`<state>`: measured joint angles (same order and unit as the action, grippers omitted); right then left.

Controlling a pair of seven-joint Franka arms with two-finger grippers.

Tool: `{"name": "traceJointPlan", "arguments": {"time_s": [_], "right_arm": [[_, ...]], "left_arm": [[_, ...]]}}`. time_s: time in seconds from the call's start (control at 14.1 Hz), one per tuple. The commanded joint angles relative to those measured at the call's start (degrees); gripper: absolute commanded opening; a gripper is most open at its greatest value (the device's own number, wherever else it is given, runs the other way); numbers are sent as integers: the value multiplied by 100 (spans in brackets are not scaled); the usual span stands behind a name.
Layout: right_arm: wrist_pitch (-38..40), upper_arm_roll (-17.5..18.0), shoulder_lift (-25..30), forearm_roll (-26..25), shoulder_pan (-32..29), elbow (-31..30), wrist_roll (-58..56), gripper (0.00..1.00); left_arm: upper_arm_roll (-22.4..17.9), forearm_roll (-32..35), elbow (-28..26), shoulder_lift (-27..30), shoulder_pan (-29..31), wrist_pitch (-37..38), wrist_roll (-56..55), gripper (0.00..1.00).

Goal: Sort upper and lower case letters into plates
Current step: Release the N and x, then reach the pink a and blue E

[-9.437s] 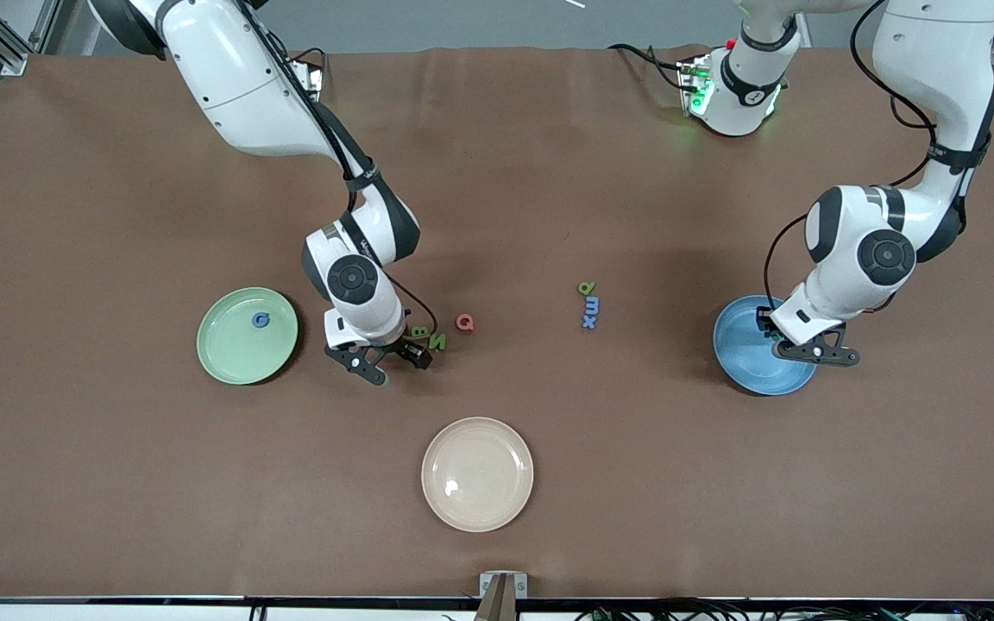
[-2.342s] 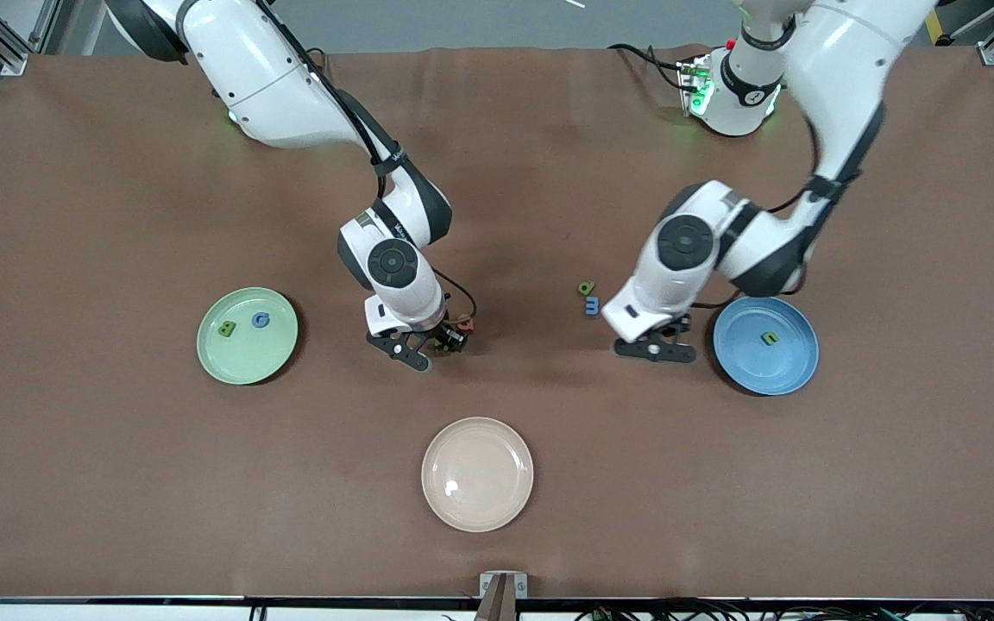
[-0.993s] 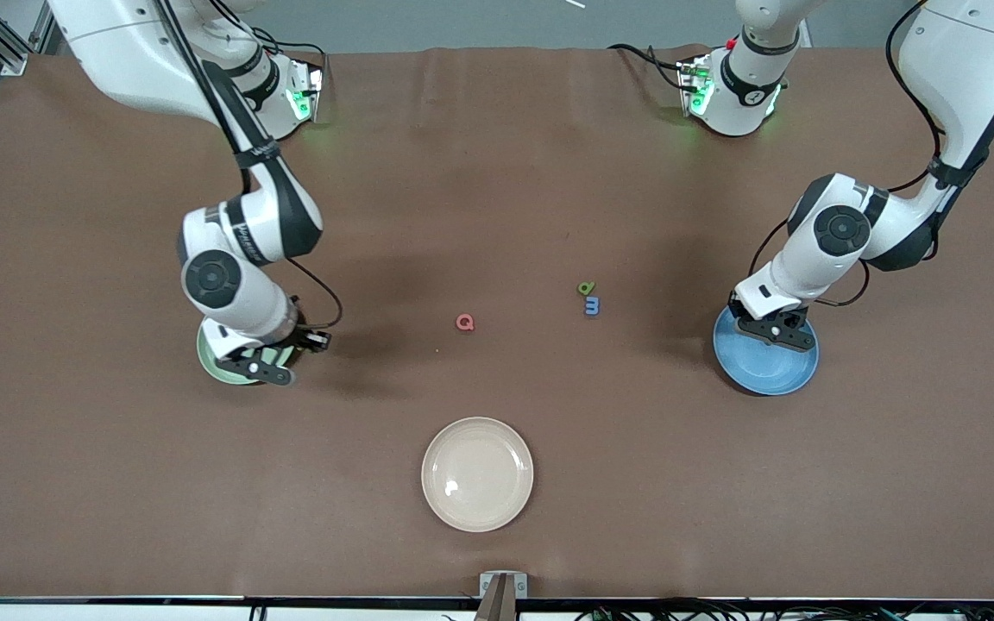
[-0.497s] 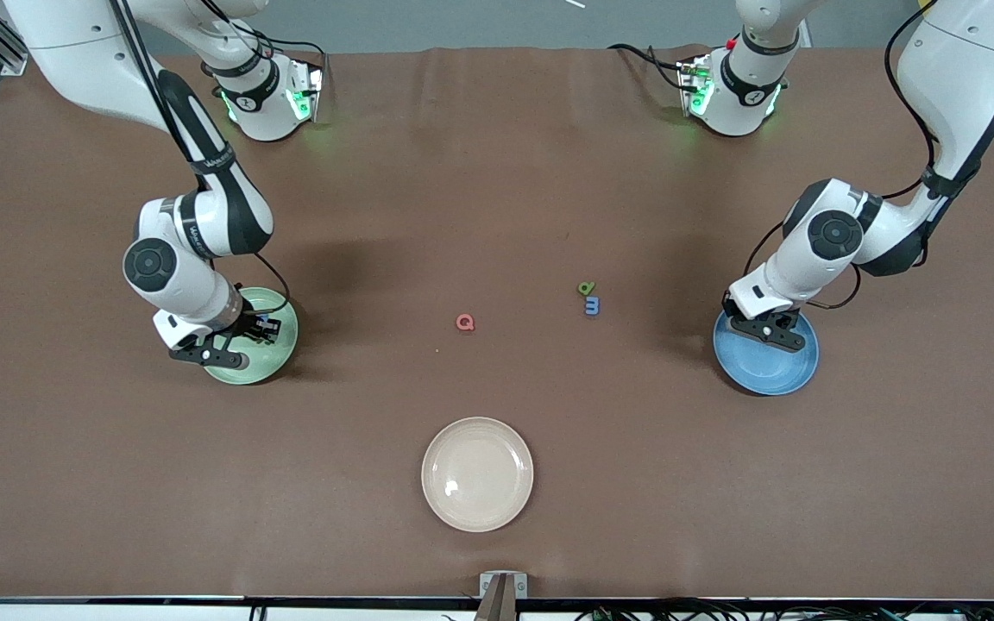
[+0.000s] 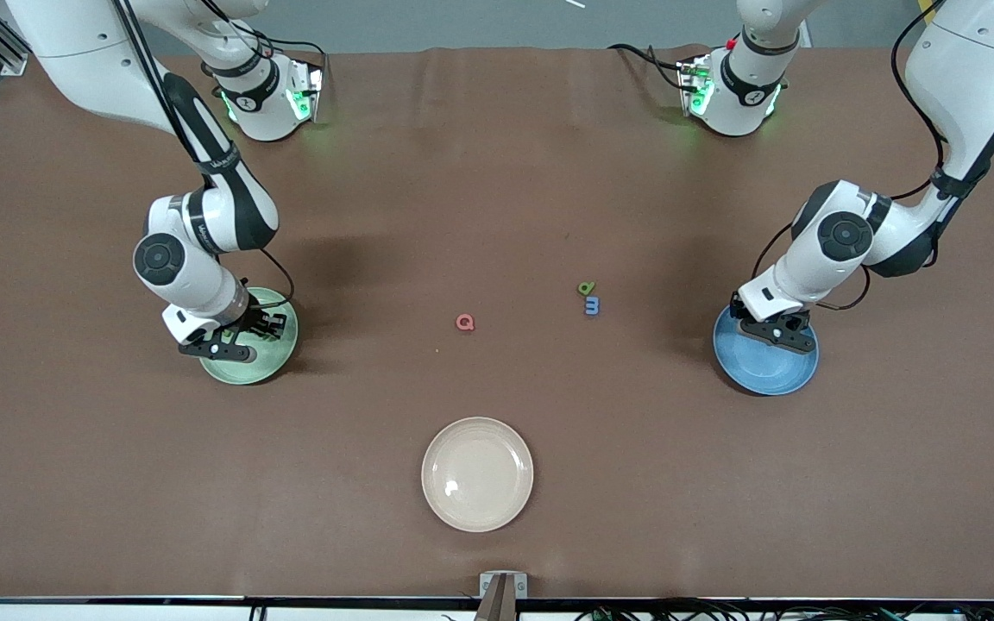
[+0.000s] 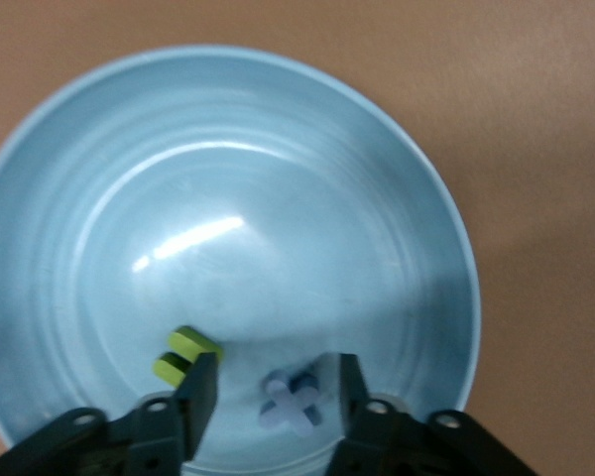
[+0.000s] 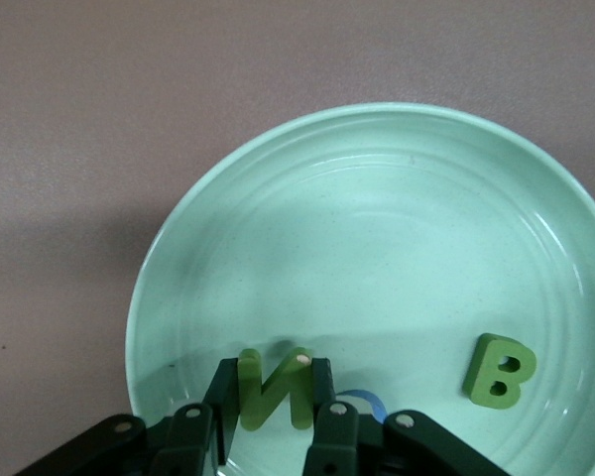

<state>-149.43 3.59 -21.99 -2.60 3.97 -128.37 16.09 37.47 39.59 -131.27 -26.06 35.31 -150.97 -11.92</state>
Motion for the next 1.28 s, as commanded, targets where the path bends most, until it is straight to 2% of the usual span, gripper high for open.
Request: {"name": "traceJointPlan", "arguments": {"time_s": [0.0, 0.07, 0.21, 0.35, 0.5, 0.64, 0.78, 0.85, 1.21], "right_arm": [[-86, 54, -7, -30, -45, -47, -19, 18], [-69, 54, -7, -30, -45, -30, -36, 29], [-16, 63, 10, -30, -45, 23, -28, 100], [211, 115, 45, 14, -2, 136, 34, 100], [947, 325, 80, 320, 86, 504, 427, 100], [1205, 554, 63, 401, 348, 795, 1294, 100], [1197, 564, 28, 401, 927, 1015, 2324, 100], [1189, 555, -24, 401, 1209, 1173, 2728, 100], [1180, 546, -823, 331, 2151, 2139, 4320, 100]], "left_arm": [[216, 75, -57, 443, 72, 154, -29, 100], [365, 31, -13, 505, 81, 303, -38, 100], [672, -336, 136, 593, 90, 602, -38, 100], [1068, -1029, 460, 576, 81, 1059, -82, 100], [1393, -1637, 663, 558, 72, 1367, -405, 100], [1788, -1727, 734, 532, 64, 1552, -1018, 100], [1869, -1727, 717, 323, -111, 1571, -1924, 100], [1861, -1692, 743, 190, -382, 1562, -2163, 100], [1764, -1604, 1287, -442, -1042, 1571, -2780, 100]]}}
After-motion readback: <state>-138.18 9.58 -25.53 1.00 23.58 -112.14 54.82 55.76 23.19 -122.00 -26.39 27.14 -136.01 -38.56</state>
